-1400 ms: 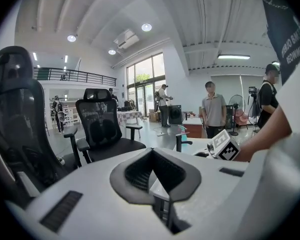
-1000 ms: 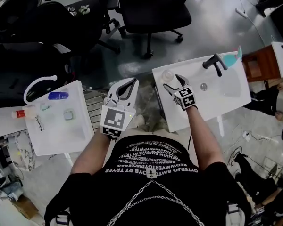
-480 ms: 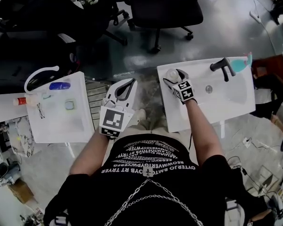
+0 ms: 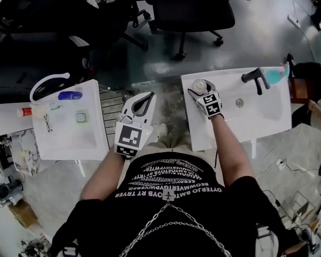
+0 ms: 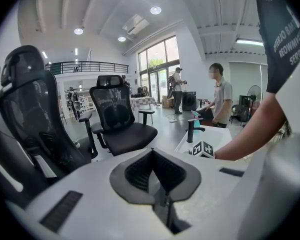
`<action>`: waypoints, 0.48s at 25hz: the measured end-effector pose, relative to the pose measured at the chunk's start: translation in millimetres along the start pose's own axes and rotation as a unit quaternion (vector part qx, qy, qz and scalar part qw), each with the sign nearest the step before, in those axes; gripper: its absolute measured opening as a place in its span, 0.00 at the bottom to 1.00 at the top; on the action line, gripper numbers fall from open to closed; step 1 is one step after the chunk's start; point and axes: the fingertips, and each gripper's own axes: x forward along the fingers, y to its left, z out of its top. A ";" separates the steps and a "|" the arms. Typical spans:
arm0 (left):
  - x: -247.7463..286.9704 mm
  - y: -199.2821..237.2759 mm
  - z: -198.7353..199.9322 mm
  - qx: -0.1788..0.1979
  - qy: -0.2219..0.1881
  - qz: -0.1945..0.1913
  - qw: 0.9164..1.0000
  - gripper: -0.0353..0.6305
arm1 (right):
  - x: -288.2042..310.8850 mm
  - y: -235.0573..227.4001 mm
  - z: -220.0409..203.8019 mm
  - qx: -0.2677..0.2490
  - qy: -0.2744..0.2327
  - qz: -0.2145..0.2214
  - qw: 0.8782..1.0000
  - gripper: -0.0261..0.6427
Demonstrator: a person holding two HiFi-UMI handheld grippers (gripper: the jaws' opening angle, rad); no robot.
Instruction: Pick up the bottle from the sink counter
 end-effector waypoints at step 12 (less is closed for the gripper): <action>1.7 -5.3 19.7 0.012 -0.030 -0.029 0.999 0.06 | -65.3 12.5 67.3 -0.013 -0.034 -0.001 0.999 0.54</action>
